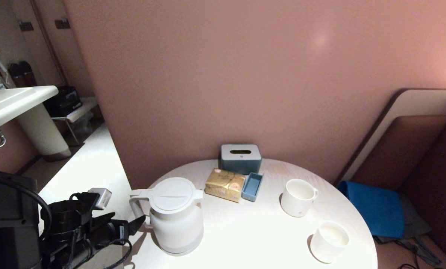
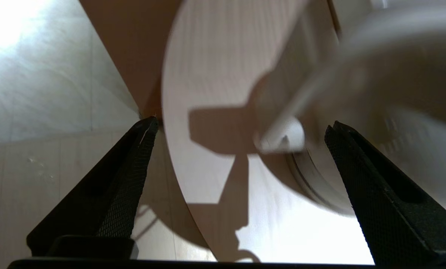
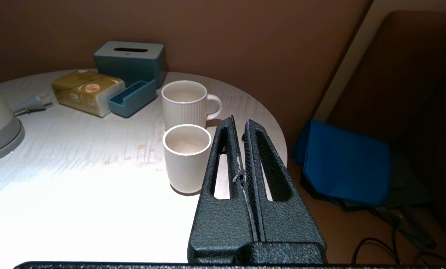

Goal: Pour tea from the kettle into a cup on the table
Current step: Pick up the kettle

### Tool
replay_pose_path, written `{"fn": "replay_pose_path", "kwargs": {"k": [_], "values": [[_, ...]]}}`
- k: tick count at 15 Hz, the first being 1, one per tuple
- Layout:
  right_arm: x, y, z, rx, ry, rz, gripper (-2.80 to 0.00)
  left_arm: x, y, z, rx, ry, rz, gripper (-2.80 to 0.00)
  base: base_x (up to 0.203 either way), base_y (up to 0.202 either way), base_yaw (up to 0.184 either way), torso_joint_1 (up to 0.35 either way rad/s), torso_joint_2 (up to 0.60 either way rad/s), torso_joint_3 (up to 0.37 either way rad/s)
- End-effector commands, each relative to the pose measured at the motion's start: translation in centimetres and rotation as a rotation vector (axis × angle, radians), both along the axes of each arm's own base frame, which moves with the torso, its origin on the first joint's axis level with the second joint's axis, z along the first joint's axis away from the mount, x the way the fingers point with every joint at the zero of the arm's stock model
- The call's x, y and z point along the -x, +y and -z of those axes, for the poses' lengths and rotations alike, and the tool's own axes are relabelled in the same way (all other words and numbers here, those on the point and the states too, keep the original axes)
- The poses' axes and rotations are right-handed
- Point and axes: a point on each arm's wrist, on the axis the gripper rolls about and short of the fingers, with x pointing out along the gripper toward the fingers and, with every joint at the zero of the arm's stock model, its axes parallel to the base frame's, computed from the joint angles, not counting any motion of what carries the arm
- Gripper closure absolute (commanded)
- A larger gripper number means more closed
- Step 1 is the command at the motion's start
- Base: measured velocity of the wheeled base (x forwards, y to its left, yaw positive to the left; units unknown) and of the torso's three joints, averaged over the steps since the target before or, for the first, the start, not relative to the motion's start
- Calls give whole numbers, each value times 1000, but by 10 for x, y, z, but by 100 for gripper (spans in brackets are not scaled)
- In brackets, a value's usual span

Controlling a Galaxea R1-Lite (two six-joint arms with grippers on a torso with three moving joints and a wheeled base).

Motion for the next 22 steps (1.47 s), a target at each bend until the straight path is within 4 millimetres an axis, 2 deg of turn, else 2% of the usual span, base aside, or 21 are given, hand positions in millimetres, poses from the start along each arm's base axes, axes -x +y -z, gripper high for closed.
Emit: {"fn": "replay_pose_path", "kwargs": {"k": [1,11,22], "values": [[0,0,0,1,1,-1,0,-9,-1,-6,7,-73,-8,-280,0,0,0,0,0,0],[0,0,0,1,1,-1,0,-36,-6,-8,14,-146,-9,-280,0,0,0,0,0,0],[0,0,0,1,0,-1,0,-41,-13,-13,20,-178,-8,-280,0,0,0,0,0,0]]}}
